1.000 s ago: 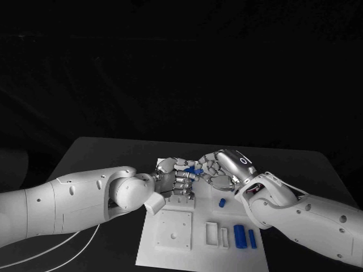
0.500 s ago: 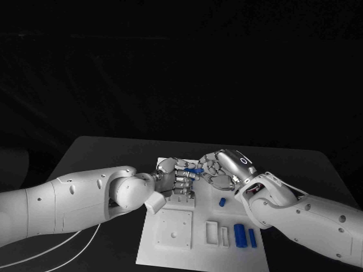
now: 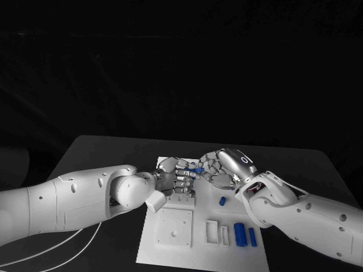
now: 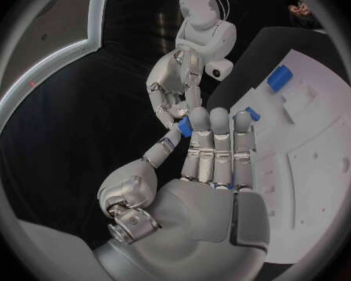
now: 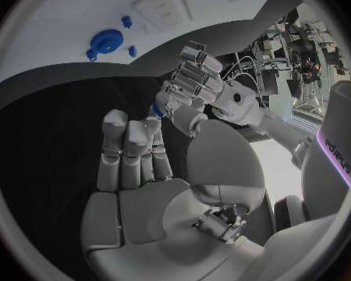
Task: Assemble the parts on the task board
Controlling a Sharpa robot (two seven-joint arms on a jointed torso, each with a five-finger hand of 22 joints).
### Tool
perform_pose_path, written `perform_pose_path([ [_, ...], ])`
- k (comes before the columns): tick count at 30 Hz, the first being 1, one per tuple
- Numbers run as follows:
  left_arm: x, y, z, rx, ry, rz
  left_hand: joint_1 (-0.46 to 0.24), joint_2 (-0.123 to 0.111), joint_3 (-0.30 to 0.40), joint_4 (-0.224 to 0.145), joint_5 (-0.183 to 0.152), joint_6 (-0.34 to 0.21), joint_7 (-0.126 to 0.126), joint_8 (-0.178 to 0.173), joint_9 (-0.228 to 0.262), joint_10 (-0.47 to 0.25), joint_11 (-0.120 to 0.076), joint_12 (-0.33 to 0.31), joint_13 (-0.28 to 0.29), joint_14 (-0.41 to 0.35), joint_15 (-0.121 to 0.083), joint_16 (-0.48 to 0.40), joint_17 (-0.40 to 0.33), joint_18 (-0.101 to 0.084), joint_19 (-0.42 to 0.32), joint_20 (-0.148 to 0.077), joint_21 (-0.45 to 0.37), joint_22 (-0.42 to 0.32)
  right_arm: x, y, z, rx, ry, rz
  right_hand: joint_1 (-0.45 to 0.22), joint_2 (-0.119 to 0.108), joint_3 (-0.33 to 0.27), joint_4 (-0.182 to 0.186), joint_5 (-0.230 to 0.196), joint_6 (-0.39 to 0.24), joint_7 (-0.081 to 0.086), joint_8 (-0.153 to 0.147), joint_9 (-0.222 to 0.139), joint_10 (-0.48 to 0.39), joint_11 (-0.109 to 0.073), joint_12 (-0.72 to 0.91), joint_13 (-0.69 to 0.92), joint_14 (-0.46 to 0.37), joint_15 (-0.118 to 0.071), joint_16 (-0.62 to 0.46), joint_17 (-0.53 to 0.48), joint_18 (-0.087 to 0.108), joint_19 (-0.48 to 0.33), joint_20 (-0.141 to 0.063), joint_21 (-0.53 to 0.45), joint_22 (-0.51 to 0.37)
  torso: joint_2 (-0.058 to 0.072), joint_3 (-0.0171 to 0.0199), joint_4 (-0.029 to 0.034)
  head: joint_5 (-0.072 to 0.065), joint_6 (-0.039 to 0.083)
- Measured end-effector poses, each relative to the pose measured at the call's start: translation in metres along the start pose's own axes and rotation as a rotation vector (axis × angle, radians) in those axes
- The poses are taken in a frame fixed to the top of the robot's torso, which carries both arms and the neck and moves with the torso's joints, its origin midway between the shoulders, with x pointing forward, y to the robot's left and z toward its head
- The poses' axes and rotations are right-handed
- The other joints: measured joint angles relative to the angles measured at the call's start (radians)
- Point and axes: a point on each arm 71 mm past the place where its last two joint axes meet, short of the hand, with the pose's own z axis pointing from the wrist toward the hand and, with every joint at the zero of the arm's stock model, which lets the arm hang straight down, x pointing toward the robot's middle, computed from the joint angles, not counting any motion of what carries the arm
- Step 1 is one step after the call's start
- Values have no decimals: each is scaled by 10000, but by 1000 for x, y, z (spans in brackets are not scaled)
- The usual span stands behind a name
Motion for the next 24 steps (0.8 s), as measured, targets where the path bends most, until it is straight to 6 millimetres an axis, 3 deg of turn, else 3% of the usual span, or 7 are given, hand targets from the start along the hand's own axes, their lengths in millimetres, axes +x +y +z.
perform_pose_path([
  [8, -1, 0, 0, -24, -19, -4, 437, 115, 278, 20, -8, -1, 1, -76, -98, 0, 0, -22, -56, 0, 1, 0, -60, 0, 0, 0, 0, -43, 0, -1, 0, -32, 13, -5, 98, -139, 130, -10, 0, 0, 0, -3, 17, 0, 0, -1, -26, 3, 3, 0, 0, 0, 0, 0, 0, -1, 0, 2, -2, 12, -19],
  [16, -2, 0, 0, -66, -39, -3, 565, 166, 508, 10, -10, -1, 1, -154, -153, 0, 0, -60, -86, -35, 37, 0, -106, 0, 0, 0, 0, -80, 0, 0, 0, -173, 43, -154, 256, -60, 170, 31, 0, -85, 84, -172, -34, -144, 144, -6, -20, -113, 34, -66, -11, 0, -109, -4, -16, -5, -1, 6, 4, 21, -35],
  [24, -3, 1, -1, -122, -71, -9, 565, 166, 532, -11, -11, -1, 1, -189, -199, -23, 23, -60, -108, -35, 37, 0, -120, 0, 0, 1, 0, -89, 1, 1, -1, -364, 75, -468, 308, -7, 170, 31, 0, -126, 125, -256, -81, -236, 160, -8, 40, -152, 72, -68, -11, 1, -164, 49, -16, 2, -1, 6, 9, 58, -43],
])
